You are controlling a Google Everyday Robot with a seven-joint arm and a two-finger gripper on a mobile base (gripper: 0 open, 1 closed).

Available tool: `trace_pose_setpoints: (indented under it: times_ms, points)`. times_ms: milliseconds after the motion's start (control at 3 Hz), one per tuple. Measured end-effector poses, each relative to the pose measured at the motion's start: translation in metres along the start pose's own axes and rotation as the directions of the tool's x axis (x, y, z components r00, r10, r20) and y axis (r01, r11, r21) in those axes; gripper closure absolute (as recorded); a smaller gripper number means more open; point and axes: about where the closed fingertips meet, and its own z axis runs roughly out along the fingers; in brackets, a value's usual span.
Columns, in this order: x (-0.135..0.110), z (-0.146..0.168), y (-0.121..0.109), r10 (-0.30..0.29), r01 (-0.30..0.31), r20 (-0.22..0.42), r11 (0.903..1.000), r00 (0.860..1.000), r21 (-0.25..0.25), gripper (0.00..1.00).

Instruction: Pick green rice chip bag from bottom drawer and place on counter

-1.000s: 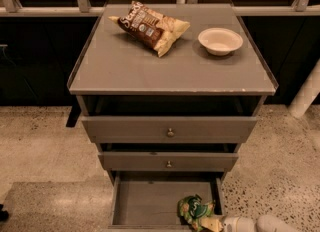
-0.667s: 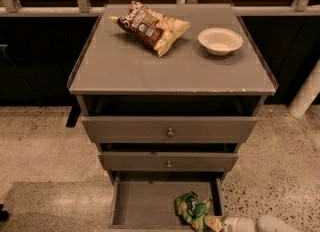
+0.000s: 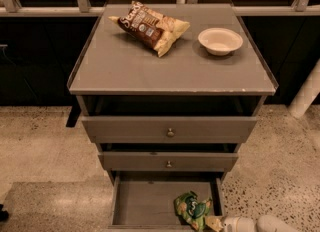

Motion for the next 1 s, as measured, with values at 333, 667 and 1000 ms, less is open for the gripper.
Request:
trace_pose_setpoints:
  times_ms: [333, 667, 1000]
  points:
    - [0.0000, 0.0001, 0.0000, 0.000, 0.000, 0.000, 1.0000, 1.000, 0.000, 0.83]
    - [0.0000, 0.0001, 0.0000, 0.000, 0.000, 0.000, 1.0000, 1.000, 0.000, 0.60]
    - [0.0012, 0.0044, -0.0015, 0.012, -0.012, -0.012, 0.9999, 1.000, -0.005, 0.36]
